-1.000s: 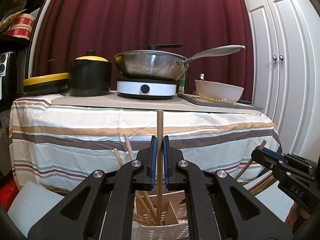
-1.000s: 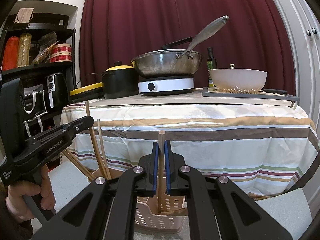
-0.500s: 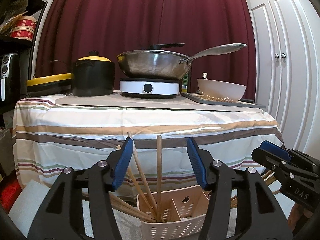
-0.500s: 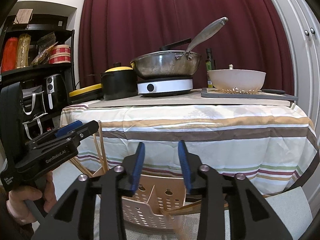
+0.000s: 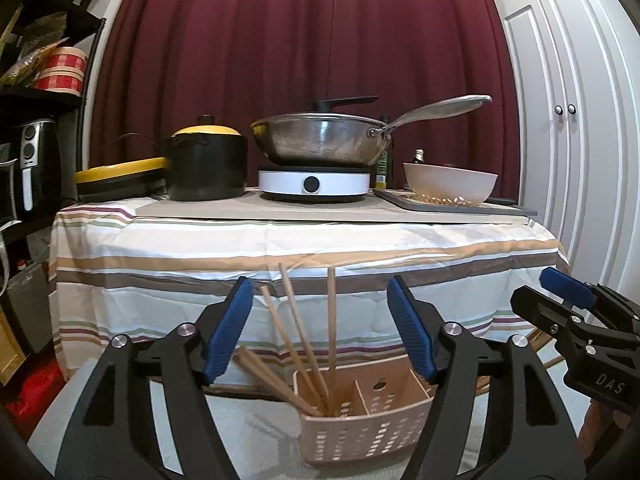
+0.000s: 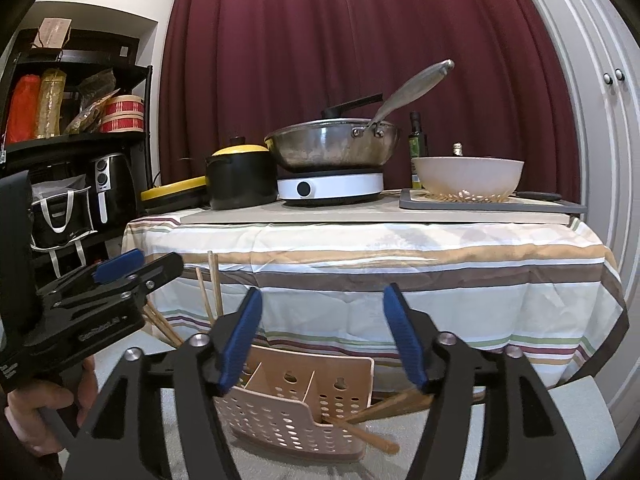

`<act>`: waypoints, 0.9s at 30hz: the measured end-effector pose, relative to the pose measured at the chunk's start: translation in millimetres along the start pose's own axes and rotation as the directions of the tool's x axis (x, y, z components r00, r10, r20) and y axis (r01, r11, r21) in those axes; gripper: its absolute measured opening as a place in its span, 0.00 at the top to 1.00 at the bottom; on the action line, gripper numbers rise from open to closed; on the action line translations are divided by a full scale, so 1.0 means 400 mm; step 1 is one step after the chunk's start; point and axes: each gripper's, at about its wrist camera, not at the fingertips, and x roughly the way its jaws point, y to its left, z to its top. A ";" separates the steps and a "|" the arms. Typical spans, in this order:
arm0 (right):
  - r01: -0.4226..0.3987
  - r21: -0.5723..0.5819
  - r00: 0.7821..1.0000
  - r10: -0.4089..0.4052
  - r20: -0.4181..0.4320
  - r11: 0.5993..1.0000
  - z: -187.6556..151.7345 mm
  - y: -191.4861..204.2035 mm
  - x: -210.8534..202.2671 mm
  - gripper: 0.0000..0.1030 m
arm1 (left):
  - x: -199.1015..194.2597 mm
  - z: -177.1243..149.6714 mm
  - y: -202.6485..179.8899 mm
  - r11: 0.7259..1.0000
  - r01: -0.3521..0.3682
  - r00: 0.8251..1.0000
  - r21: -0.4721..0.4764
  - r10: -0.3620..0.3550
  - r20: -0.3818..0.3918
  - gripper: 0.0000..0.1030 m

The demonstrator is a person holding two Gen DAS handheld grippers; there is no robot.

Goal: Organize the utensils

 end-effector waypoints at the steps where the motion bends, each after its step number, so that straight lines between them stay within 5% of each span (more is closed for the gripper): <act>1: 0.005 0.001 1.000 -0.005 0.002 1.000 -0.001 0.004 -0.010 0.35 | -0.010 0.000 0.002 1.000 -0.006 1.000 -0.001 0.006 0.002 0.31; 11: 0.080 0.032 0.997 -0.080 -0.008 0.996 -0.018 0.020 -0.114 0.25 | -0.170 -0.020 0.009 0.996 -0.093 0.995 0.009 0.092 0.030 0.16; 27: 0.177 0.013 0.984 -0.177 0.019 0.984 -0.037 0.056 -0.313 0.18 | -0.407 -0.060 0.008 0.989 -0.144 0.989 -0.016 0.144 0.034 0.10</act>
